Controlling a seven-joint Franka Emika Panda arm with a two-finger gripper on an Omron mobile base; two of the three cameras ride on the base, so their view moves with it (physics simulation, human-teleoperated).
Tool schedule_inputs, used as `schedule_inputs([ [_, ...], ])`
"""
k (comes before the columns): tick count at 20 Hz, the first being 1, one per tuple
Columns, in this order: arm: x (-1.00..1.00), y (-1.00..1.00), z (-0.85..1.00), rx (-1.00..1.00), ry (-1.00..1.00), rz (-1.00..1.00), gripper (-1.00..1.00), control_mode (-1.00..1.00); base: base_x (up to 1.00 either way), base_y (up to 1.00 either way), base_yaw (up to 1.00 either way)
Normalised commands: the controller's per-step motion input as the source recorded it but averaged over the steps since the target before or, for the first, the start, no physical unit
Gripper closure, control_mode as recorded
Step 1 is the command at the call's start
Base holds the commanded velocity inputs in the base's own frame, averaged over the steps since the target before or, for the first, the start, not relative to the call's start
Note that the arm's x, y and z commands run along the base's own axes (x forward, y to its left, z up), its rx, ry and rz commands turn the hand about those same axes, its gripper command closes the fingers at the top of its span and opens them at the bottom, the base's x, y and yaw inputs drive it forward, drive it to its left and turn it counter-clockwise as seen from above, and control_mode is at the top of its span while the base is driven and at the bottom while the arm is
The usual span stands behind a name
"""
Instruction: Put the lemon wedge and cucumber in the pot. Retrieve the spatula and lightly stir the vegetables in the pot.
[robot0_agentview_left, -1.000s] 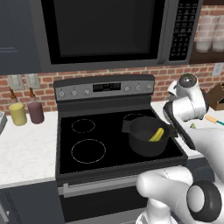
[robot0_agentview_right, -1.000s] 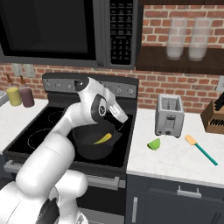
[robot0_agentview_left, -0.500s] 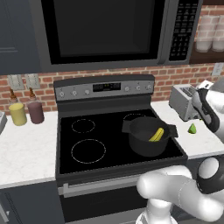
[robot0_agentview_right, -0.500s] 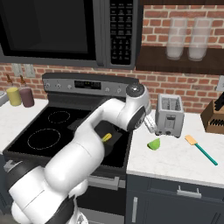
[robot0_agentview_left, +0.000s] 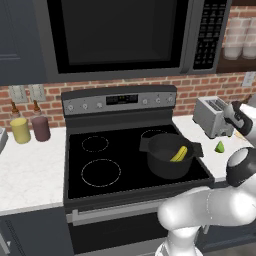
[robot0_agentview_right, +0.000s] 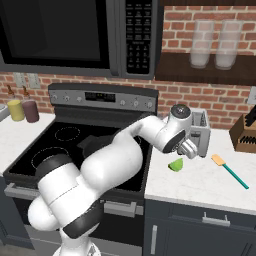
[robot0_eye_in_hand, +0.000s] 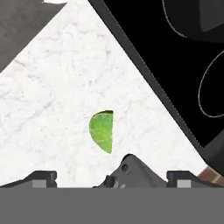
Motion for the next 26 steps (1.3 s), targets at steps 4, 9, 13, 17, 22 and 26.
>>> schedule_inputs([
  [4, 0.32, -0.01, -0.79, -0.04, 0.11, 0.06, -1.0, -1.0, 0.0, 0.0, 0.0],
  [9, 0.34, 0.0, -0.69, -0.01, 0.11, 0.0, -1.0, -1.0, 0.0, 0.0, 0.0],
  [13, 0.19, 0.0, -0.53, 0.0, 0.07, 0.0, -1.0, -1.0, 0.0, 0.0, 0.0],
  [17, 0.15, 0.0, -0.5, 0.0, 0.05, 0.0, -1.0, -1.0, 0.0, 0.0, 0.0],
  [22, 0.22, 0.0, -0.42, 0.0, 0.04, 0.0, -1.0, -1.0, 0.0, 0.0, 0.0],
  [26, 0.17, -0.08, -0.21, 0.0, 0.0, 0.0, -1.0, -1.0, 0.0, 0.0, 0.0],
])
